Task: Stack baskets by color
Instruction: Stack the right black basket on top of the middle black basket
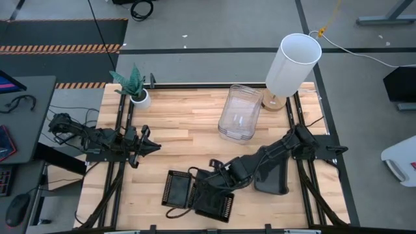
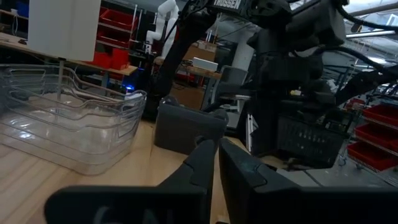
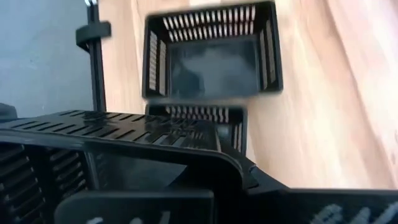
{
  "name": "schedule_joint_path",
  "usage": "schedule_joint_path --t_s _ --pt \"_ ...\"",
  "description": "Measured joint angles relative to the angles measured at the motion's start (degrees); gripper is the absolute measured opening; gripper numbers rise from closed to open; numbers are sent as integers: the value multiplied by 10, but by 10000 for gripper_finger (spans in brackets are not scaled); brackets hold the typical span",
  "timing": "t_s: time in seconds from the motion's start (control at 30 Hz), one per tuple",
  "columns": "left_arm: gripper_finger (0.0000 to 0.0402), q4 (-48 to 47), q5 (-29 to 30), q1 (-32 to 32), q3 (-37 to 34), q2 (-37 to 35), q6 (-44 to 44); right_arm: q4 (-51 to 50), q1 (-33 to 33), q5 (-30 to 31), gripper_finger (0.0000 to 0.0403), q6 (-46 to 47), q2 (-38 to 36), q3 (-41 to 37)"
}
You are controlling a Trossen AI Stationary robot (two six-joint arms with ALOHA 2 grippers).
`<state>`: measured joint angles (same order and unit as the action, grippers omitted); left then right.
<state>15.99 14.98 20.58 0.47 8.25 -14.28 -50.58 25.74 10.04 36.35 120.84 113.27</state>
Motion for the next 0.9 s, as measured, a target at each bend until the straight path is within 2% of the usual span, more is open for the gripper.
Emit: schedule_joint_path --t_s 0.3,0.63,0.9 --pt "31 0 0 0 0 0 0 111 -16 0 5 -93 1 -38" --pt "30 0 0 0 0 0 0 105 -19 -1 5 -94 1 -91" --pt "34 0 0 0 0 0 0 62 -20 -35 6 -65 1 -110"
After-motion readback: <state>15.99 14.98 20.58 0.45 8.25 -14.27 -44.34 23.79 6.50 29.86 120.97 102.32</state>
